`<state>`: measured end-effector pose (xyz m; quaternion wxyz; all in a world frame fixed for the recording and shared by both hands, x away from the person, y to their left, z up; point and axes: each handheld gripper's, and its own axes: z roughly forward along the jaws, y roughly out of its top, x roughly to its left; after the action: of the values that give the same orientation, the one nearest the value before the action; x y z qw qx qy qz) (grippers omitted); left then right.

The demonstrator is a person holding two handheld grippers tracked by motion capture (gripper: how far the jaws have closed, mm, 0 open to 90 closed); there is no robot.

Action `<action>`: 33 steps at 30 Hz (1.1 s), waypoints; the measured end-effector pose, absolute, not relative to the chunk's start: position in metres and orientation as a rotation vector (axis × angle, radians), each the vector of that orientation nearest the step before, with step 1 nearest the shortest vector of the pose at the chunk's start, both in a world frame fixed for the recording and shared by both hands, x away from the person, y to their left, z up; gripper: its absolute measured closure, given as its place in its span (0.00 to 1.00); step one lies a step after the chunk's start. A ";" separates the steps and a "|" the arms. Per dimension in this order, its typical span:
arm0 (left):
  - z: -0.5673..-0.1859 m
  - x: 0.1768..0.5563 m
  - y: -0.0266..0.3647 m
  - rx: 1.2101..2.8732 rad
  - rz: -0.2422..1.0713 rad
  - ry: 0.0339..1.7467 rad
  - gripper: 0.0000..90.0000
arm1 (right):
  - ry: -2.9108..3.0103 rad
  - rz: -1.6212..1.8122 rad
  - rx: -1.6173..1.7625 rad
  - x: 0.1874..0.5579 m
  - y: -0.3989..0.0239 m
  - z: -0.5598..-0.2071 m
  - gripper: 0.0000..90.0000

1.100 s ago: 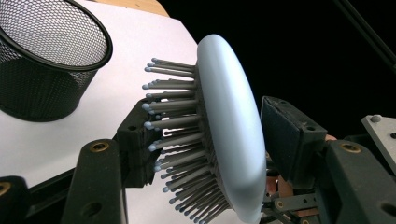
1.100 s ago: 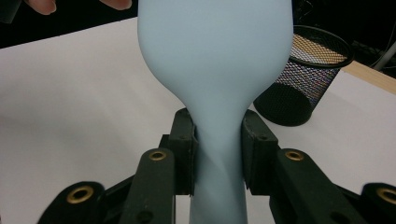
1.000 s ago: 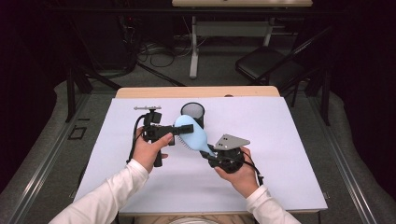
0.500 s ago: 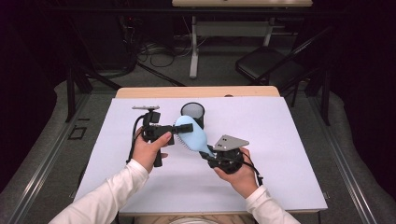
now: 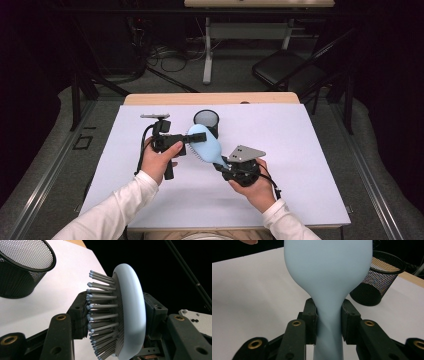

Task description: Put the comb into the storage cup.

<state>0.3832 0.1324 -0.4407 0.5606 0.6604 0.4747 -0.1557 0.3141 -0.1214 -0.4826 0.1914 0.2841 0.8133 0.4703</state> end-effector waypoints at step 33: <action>-0.441 0.387 0.133 1.506 -0.468 1.191 0.57 | 2.277 1.341 0.804 0.315 -0.122 -0.483 0.77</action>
<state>0.3867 0.1331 -0.4405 0.5502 0.6363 0.5033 -0.1977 0.3151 -0.1221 -0.4833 0.1885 0.2858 0.8096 0.4769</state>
